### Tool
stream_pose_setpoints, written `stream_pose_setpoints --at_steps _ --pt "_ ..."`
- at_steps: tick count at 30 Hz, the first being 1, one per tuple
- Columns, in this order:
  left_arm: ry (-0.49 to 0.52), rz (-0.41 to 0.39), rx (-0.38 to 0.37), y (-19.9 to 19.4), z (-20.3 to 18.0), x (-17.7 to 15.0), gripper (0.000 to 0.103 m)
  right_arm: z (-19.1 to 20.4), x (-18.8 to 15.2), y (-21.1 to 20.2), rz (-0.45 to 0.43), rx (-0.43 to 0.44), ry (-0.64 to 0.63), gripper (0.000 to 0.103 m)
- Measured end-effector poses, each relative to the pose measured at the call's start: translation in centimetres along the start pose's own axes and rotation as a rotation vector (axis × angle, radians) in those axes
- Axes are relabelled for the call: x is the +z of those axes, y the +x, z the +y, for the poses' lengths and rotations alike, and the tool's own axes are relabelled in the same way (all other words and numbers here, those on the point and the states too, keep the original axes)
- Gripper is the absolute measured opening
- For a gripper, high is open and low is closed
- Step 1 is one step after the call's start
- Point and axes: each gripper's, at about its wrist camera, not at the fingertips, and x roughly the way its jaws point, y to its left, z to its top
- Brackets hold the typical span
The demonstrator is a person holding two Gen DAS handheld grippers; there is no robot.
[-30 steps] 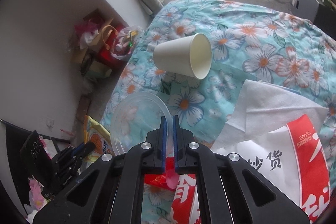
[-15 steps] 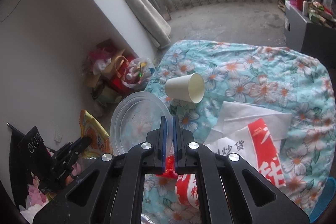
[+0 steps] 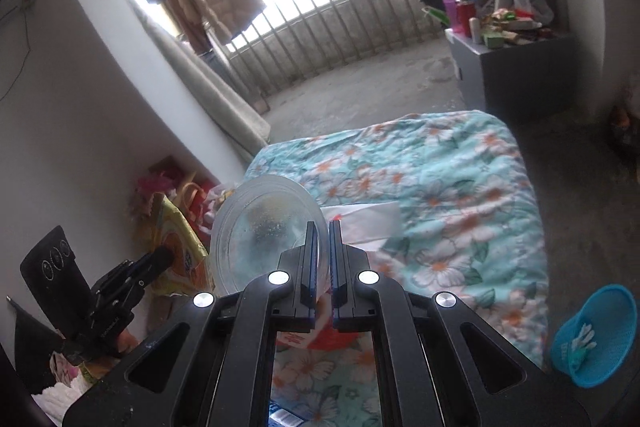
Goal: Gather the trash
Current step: 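Carry the yellow packet and clear bowl toward the blue wastebasket, then open both tools over the wastebasket to drop packet and bowl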
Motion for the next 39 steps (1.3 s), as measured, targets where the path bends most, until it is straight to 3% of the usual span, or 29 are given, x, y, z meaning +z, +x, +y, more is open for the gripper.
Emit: stream_pose_setpoints --at_steps 12,22,31,39 --pt "0.194 0.19 -0.206 11.8 -13.8 3.9 0.006 -14.2 -5.4 -9.7 -0.164 -0.179 0.289 0.004" --pt "0.31 0.374 -0.268 22.6 -26.3 3.1 0.006 -26.4 -12.5 -14.5 -0.248 -0.364 0.567 0.004" --pt "0.431 0.591 -0.276 34.7 -38.0 -3.5 0.007 -37.5 -19.9 -14.3 -0.243 -0.449 0.86 0.004" --pt "0.451 0.8 -0.234 44.4 -43.4 -11.5 0.008 -46.5 -26.0 -11.4 -0.197 -0.468 1.09 0.004"
